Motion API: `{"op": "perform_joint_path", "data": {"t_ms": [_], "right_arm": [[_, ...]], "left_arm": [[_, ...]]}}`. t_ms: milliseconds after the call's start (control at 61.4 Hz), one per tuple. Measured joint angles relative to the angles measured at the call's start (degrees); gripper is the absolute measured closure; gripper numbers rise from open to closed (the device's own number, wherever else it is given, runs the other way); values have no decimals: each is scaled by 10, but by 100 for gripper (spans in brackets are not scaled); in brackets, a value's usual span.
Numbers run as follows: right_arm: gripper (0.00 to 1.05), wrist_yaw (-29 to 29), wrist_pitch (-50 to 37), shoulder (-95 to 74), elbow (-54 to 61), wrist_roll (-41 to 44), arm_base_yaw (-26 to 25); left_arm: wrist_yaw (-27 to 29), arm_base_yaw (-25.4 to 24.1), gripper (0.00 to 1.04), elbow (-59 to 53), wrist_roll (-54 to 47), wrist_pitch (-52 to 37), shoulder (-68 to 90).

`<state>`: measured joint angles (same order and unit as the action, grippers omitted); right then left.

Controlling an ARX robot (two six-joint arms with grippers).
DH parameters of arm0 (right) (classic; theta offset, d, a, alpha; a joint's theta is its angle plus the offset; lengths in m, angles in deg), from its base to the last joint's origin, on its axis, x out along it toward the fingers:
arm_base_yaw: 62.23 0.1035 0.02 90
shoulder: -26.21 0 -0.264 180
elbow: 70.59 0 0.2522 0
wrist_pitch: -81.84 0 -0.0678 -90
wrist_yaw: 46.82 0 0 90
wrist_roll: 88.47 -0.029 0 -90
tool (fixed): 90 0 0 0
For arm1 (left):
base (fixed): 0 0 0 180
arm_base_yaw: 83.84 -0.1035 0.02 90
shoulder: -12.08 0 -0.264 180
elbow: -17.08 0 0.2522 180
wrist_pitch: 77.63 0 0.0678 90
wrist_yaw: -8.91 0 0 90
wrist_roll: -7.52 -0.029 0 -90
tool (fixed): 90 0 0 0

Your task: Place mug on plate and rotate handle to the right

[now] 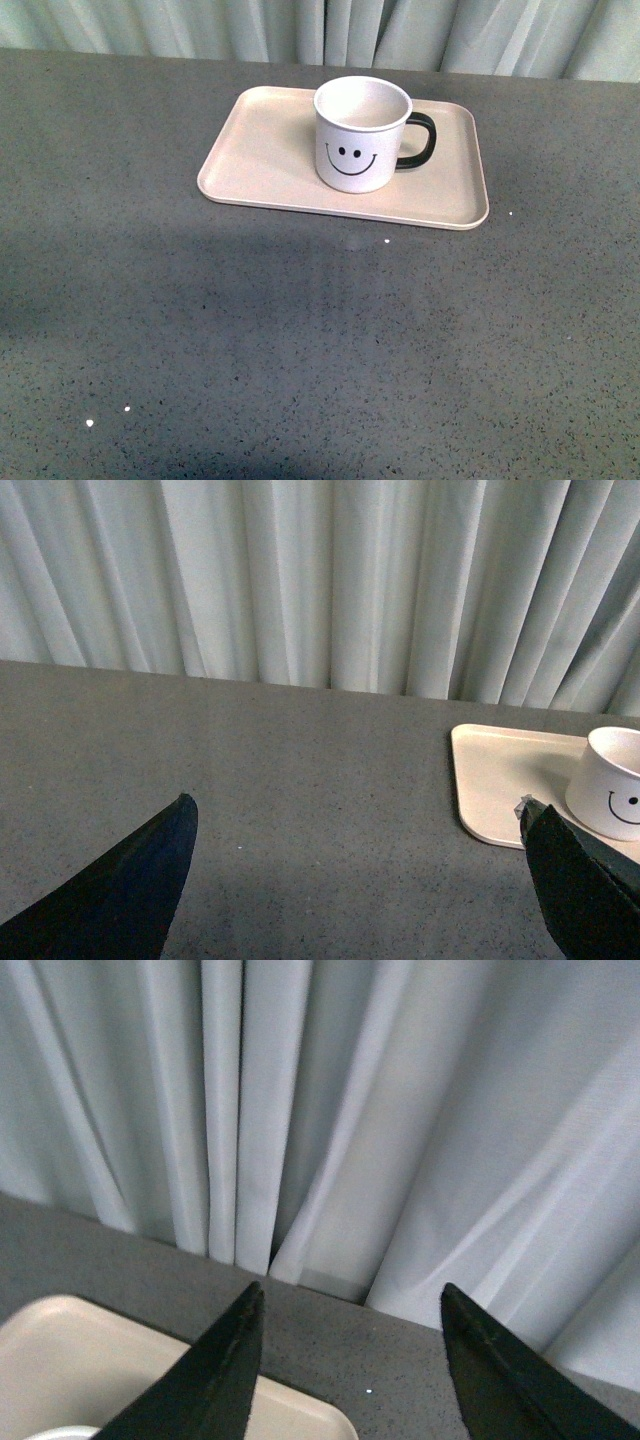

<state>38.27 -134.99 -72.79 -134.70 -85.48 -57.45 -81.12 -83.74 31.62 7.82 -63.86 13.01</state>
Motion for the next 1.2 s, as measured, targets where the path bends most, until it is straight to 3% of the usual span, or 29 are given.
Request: {"op": "perform_joint_path", "data": {"t_ms": [179, 472, 749, 846, 1204], "right_arm": [[103, 12, -49, 80, 147, -20, -10], [103, 46, -76, 212, 314, -23, -45], [103, 48, -45, 340, 412, -24, -47], [103, 48, -73, 346, 438, -24, -47], [103, 48, 40, 495, 485, -24, -47]], "left_arm": [[0, 0, 9, 0, 0, 0, 0], [0, 0, 9, 0, 0, 0, 0], [0, 0, 9, 0, 0, 0, 0], [0, 0, 9, 0, 0, 0, 0], [0, 0, 9, 0, 0, 0, 0]]}}
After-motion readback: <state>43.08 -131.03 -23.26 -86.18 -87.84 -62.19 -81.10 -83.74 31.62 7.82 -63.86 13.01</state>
